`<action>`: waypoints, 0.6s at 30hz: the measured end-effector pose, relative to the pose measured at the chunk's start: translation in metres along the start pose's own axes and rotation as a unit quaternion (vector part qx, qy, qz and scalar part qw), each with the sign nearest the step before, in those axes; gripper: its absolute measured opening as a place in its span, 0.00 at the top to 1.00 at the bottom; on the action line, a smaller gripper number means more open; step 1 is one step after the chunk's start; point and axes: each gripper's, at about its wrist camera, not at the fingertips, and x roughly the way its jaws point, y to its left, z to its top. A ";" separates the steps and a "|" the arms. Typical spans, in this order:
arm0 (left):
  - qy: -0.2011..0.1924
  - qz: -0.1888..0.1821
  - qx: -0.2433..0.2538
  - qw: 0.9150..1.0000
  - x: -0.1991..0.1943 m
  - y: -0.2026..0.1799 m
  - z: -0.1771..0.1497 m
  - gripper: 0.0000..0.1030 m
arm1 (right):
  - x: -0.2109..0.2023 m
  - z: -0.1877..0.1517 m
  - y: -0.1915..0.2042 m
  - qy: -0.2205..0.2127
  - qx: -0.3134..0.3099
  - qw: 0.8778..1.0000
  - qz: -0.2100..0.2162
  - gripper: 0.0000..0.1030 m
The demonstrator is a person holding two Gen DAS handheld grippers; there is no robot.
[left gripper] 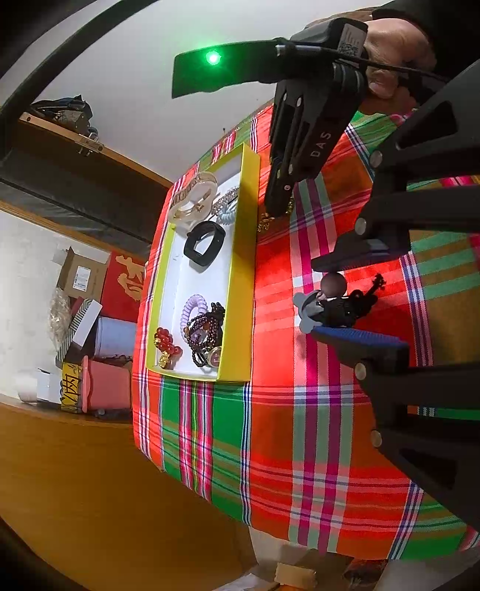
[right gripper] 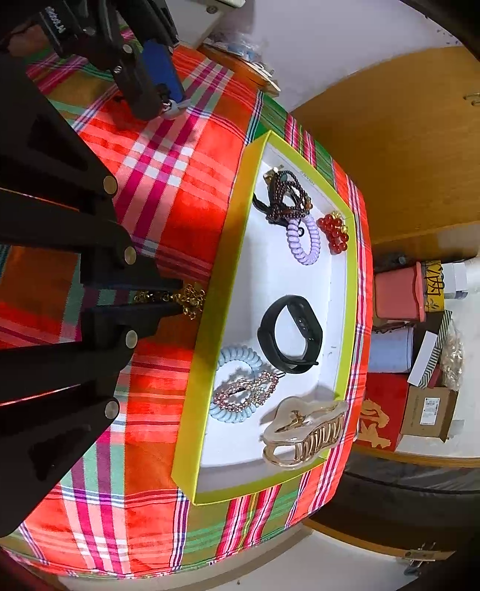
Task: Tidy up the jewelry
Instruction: 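Grasp the black tassel hair clip with the left gripper while the right grasps the gold brooch, then carry the tassel clip with the left gripper while the right carries the gold brooch over the tray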
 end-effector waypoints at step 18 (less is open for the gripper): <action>-0.022 -0.017 0.016 0.999 -0.026 -0.022 0.015 0.70 | -0.066 -0.002 -0.016 -0.043 0.032 0.998 0.043 0.95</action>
